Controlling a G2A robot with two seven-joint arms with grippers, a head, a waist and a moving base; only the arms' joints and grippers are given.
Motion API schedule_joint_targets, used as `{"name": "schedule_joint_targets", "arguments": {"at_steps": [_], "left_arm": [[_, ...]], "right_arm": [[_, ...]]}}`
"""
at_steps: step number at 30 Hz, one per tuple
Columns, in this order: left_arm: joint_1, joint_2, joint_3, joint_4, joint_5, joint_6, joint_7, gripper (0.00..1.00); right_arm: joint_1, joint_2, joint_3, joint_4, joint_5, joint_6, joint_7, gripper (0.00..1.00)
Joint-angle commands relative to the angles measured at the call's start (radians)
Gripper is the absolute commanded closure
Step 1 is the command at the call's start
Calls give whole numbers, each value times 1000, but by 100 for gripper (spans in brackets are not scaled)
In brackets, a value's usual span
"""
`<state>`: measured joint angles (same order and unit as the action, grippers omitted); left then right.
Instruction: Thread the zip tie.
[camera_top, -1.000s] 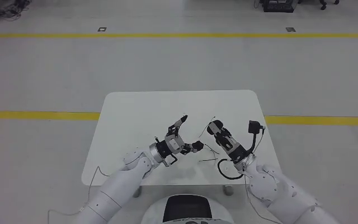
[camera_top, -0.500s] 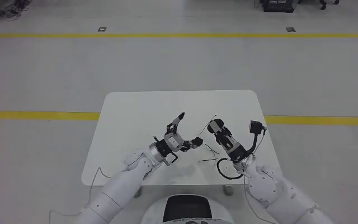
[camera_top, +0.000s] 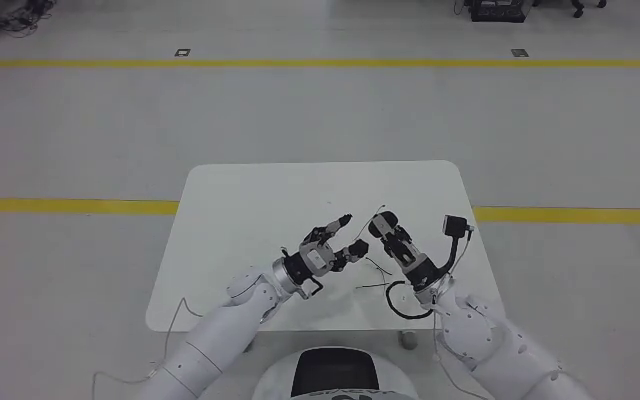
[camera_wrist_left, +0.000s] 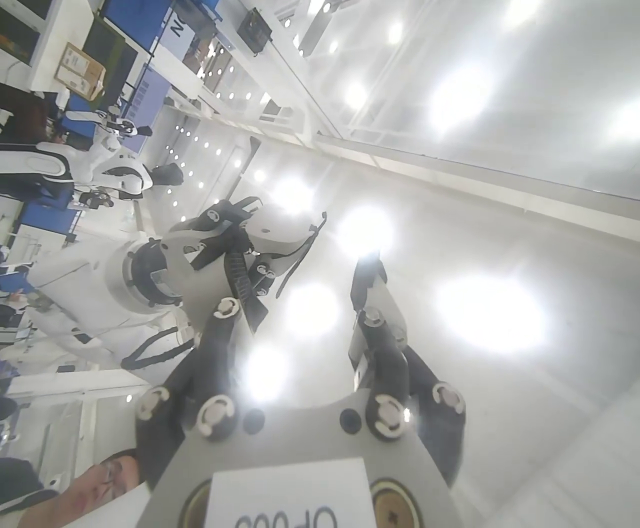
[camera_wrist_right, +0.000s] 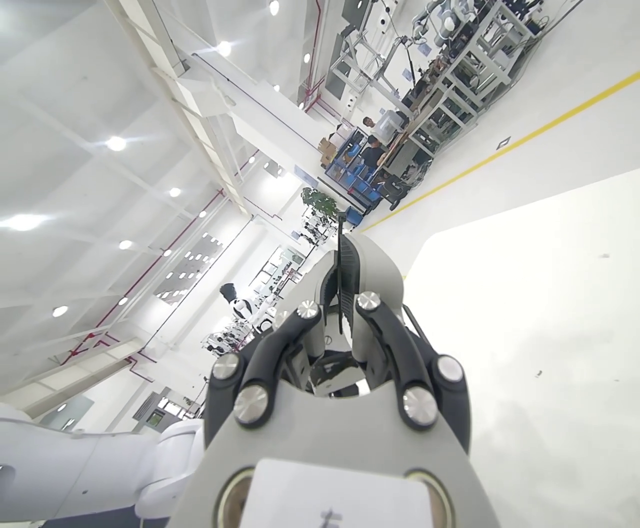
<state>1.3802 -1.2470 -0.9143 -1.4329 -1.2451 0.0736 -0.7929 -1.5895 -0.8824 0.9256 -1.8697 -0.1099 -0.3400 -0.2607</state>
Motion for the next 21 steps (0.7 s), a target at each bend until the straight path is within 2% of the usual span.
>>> {"name": "schedule_joint_targets", "arguments": {"at_steps": [1,4,7,21], "left_arm": [[-1,-1,1,1,0,-2,-7,61],[-1,-1,2,5,-5,-2,-18,64],[-1,-2,1,6,-9,-4,-22,76],[0,-2,-3,5,-9,-1,-27,76]], "right_arm": [[-2,-3,3,0,1,0,5,100],[-6,-9,5,-1,-1,0,13,100],[-8,-14,9,-1,-3,0,22,100],[-22,-33,32,-1,-15,0,60,100]]}}
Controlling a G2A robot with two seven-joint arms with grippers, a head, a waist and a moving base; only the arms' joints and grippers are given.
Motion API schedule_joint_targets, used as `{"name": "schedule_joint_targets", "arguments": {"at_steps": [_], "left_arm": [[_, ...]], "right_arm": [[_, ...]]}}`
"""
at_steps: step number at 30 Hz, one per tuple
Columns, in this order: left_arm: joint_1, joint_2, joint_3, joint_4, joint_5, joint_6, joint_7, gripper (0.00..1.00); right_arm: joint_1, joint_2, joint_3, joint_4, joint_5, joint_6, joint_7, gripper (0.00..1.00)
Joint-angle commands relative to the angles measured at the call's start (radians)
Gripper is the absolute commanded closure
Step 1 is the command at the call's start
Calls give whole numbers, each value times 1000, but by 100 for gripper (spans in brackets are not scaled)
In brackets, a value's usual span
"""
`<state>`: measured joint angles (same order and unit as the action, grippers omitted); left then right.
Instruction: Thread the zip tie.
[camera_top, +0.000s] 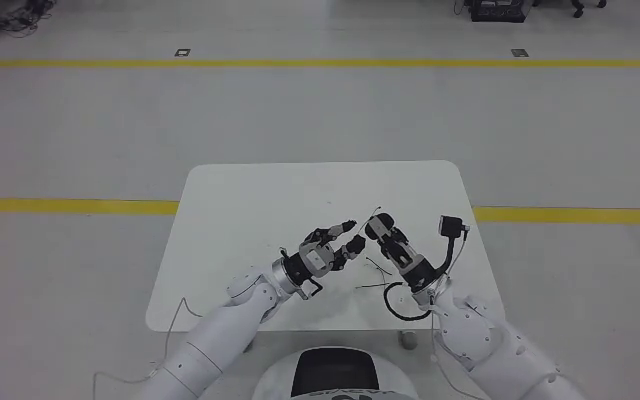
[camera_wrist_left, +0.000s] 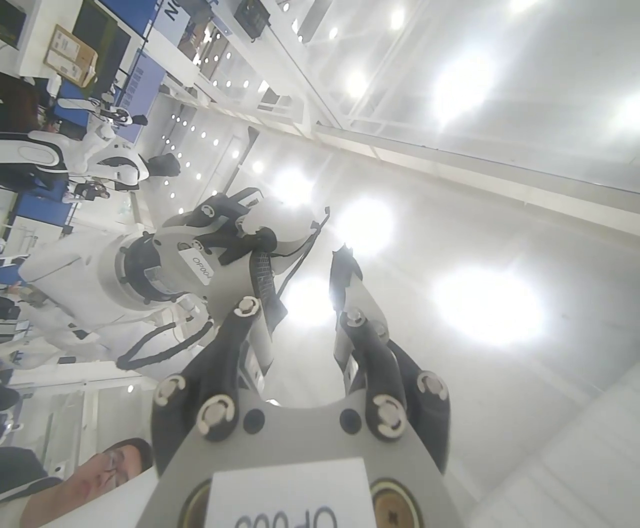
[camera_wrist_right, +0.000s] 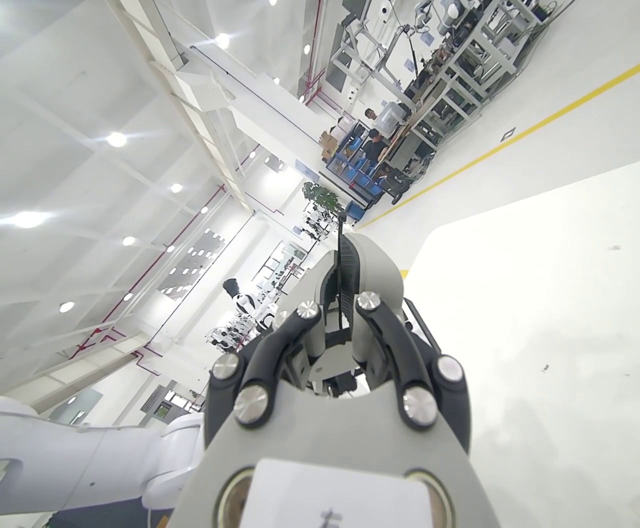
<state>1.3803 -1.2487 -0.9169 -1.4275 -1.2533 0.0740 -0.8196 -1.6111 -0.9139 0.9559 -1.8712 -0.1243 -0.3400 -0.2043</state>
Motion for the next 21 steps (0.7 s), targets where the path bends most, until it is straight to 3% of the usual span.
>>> {"name": "schedule_joint_targets", "arguments": {"at_steps": [1,7,17,19,21], "left_arm": [[0,0,0,0,-2,-2,-1,77],[-1,-2,1,2,-4,-2,0,83],[-5,-4,4,5,-3,1,10,82],[-5,-4,4,6,-4,1,10,87],[-6,-5,4,7,-4,0,9,98]], "right_arm": [[-1,-2,3,1,-1,0,6,100],[-6,-9,12,0,-5,0,23,100],[-14,-20,22,-9,-19,0,35,100],[-15,-21,24,-8,-20,0,37,100],[-17,-23,26,-7,-21,0,41,100]]}}
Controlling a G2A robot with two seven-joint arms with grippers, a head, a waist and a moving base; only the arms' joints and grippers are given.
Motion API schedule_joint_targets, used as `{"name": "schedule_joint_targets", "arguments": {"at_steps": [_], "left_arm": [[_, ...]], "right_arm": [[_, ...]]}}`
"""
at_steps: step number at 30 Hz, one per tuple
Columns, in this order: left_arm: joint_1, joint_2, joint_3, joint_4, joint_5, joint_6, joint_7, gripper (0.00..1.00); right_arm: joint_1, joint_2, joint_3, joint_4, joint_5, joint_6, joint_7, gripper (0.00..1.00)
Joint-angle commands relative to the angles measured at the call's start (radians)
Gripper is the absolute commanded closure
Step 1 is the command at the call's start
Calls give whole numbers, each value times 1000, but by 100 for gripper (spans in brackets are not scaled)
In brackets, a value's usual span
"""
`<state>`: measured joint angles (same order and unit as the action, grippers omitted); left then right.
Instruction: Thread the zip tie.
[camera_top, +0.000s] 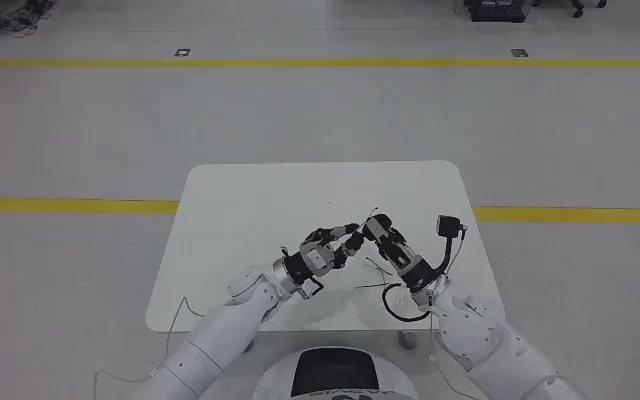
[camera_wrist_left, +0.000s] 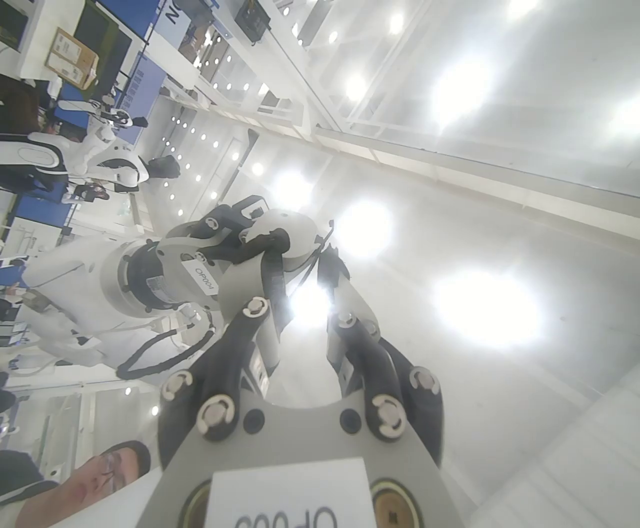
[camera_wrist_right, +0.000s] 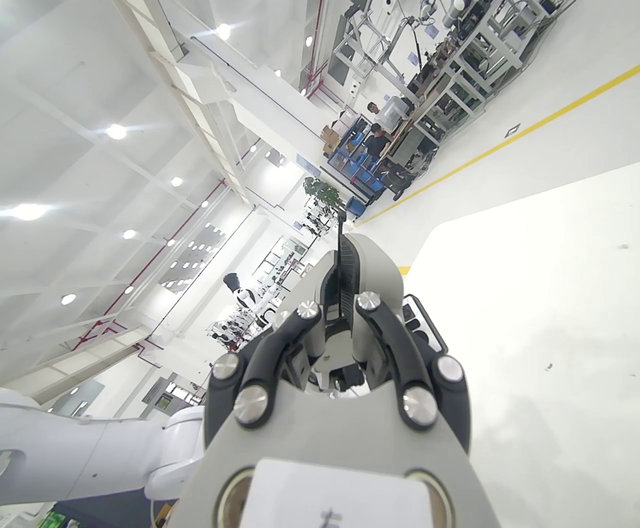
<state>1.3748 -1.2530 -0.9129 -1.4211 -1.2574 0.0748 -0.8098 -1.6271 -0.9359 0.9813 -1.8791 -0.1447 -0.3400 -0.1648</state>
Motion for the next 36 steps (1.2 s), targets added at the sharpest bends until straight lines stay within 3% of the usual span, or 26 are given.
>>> {"name": "schedule_joint_targets", "arguments": {"at_steps": [1,10,11,12,18,20,23,28,36], "left_arm": [[0,0,0,1,0,-1,0,100],[-3,-1,-1,10,3,-7,-6,100],[-3,-2,-1,11,4,-9,-6,100],[-3,-2,-2,12,6,-13,-6,100],[-6,3,-21,17,62,-74,-9,100],[-7,9,-38,19,169,-164,12,100],[6,14,-48,9,218,-218,-1,100],[0,22,-66,34,267,-254,-78,100],[-6,23,-71,45,292,-270,-70,100]], "right_arm": [[-1,-2,2,1,-1,0,3,100],[-4,-9,10,9,-5,0,20,100],[-5,-10,11,9,-6,0,22,69],[-7,-11,13,12,-5,0,25,0],[-20,-12,35,12,-3,0,45,0],[-32,-10,55,10,4,0,54,0],[-52,-6,86,8,21,0,71,0],[-71,-3,120,8,57,0,88,0],[-71,-3,120,8,57,0,88,0]]}}
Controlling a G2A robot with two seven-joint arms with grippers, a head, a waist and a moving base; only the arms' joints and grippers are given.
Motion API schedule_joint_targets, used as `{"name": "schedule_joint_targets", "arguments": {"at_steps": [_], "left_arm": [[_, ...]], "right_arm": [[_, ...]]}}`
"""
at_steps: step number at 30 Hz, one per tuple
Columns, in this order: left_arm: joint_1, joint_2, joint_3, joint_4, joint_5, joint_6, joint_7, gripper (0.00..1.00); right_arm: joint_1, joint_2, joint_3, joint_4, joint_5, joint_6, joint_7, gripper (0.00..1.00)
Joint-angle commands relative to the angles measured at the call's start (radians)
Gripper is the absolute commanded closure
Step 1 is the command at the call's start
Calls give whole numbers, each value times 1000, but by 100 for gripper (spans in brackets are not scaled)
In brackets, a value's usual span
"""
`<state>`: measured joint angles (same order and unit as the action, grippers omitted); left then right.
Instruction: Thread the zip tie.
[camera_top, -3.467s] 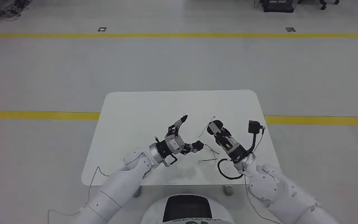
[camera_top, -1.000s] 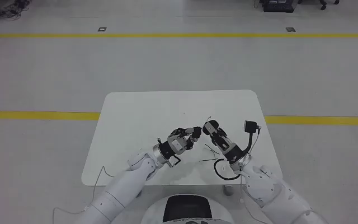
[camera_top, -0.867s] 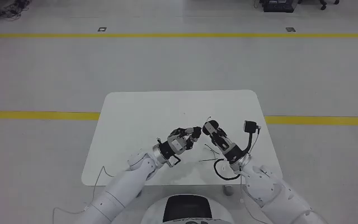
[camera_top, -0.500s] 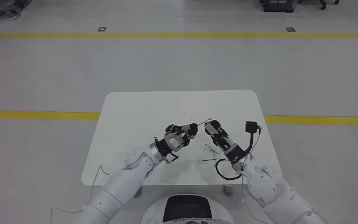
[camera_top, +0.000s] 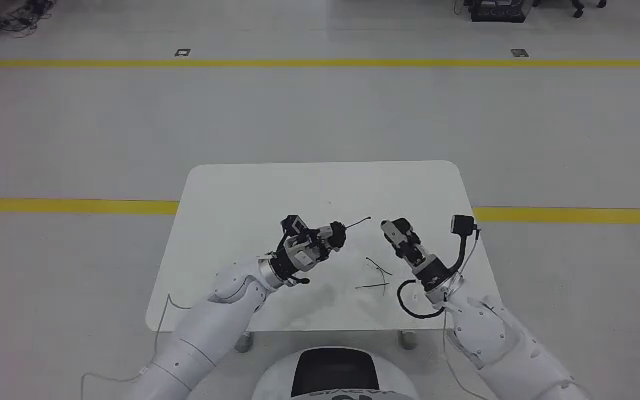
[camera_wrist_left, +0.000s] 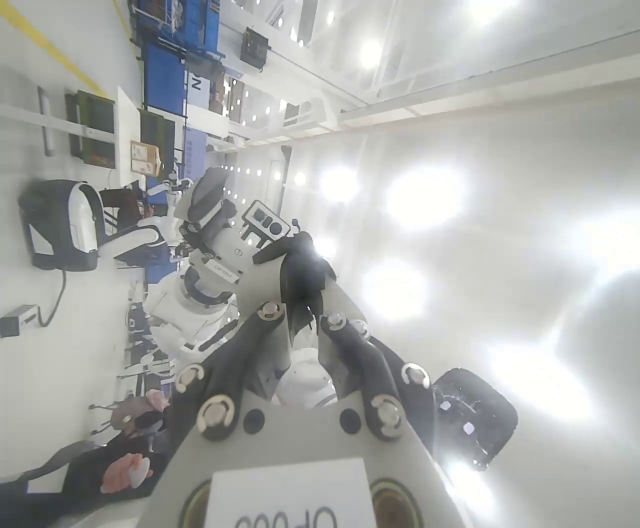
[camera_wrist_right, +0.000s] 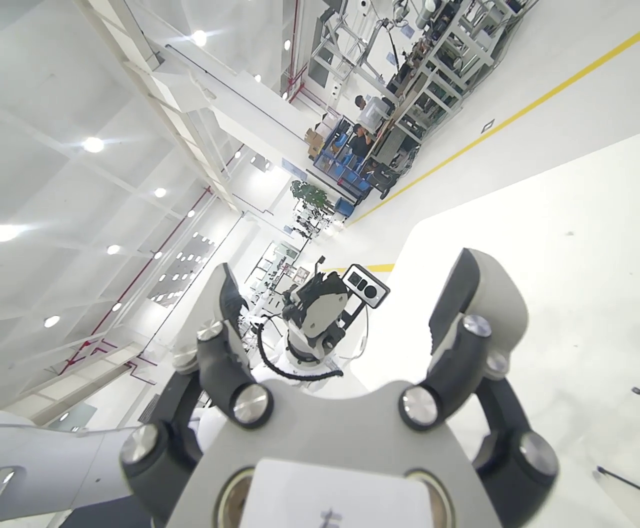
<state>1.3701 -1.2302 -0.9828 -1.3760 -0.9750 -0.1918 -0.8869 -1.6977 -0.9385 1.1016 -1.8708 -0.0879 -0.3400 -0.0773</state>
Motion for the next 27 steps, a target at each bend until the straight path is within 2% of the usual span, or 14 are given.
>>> {"name": "schedule_joint_targets", "arguments": {"at_steps": [1,3,7,9,10,13,14,17,20,22,27], "left_arm": [[-8,2,-3,2,70,-29,38,100],[-7,4,-5,3,136,-66,88,100],[-15,17,-28,17,243,-148,18,100],[-14,22,-49,12,283,-148,6,100],[-13,25,-61,2,307,-148,-37,100],[-9,28,-100,11,314,-148,-110,100],[-10,29,-120,16,340,-148,-125,100],[-4,26,-151,0,400,-148,-146,100],[4,23,-171,-21,480,-148,-162,100],[8,20,-181,-23,472,-148,-186,100],[9,19,-183,-23,471,-148,-187,100]], "right_arm": [[0,-1,-2,0,8,1,6,0],[4,-2,-3,10,85,0,78,0],[27,7,55,55,228,0,284,0],[28,13,78,73,301,5,385,0],[32,16,96,87,335,1,445,0],[50,23,124,116,406,0,611,0],[54,25,133,135,435,0,663,0],[74,28,141,168,490,10,778,0],[79,28,140,172,497,18,803,0],[79,28,140,172,497,18,803,0],[79,28,140,172,497,18,803,0]]}}
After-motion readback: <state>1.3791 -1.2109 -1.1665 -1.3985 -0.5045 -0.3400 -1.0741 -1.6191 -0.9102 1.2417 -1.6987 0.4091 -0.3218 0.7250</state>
